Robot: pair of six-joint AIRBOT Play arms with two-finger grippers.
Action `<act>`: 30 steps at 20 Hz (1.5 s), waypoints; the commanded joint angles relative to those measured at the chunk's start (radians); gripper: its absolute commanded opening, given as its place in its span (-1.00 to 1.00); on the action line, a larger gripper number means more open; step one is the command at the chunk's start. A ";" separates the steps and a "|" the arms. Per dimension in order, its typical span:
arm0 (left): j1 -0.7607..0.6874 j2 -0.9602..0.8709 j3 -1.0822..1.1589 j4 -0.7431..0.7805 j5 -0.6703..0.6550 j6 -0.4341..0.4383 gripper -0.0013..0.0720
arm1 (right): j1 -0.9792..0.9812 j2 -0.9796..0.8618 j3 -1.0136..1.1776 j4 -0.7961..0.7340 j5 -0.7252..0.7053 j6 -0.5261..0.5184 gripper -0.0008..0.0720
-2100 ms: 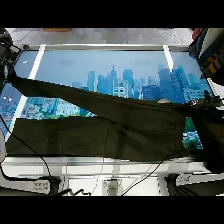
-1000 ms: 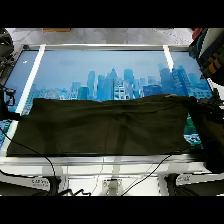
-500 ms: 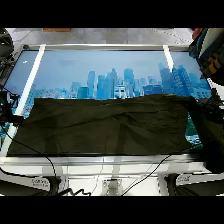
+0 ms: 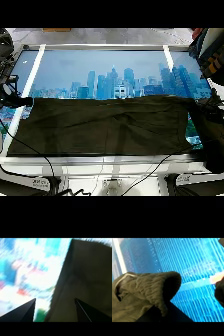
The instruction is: Fold the clothes and pants, and hang the long-sleeved shirts on hangers.
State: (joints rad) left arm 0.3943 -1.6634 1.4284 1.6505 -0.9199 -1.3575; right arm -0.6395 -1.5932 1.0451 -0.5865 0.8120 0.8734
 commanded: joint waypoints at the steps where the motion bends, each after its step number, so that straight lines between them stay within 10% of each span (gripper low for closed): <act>1: -0.002 -0.040 0.008 -0.115 0.094 0.004 0.55 | 0.000 0.000 0.000 -0.058 -0.002 0.000 -0.88; 14: -0.011 -0.153 0.008 -0.145 0.182 0.016 0.45 | 0.000 0.000 0.000 -0.065 -0.046 0.000 -0.88; 17: -0.022 -0.148 0.008 -0.141 0.151 0.082 -0.50 | 0.000 0.000 0.000 -0.065 -0.046 0.000 -0.88; 20: -0.035 -0.131 0.008 -0.133 0.140 0.121 -0.92 | 0.000 0.000 0.000 -0.065 -0.046 0.001 -0.88; 30: -0.007 0.157 0.008 -0.137 0.207 0.220 -0.93 | 0.000 0.000 0.000 -0.064 -0.045 0.001 -0.88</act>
State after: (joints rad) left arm 0.3740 -1.5818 1.4357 1.5127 -0.7635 -1.1690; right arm -0.6392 -1.5932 1.0451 -0.6518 0.7666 0.8738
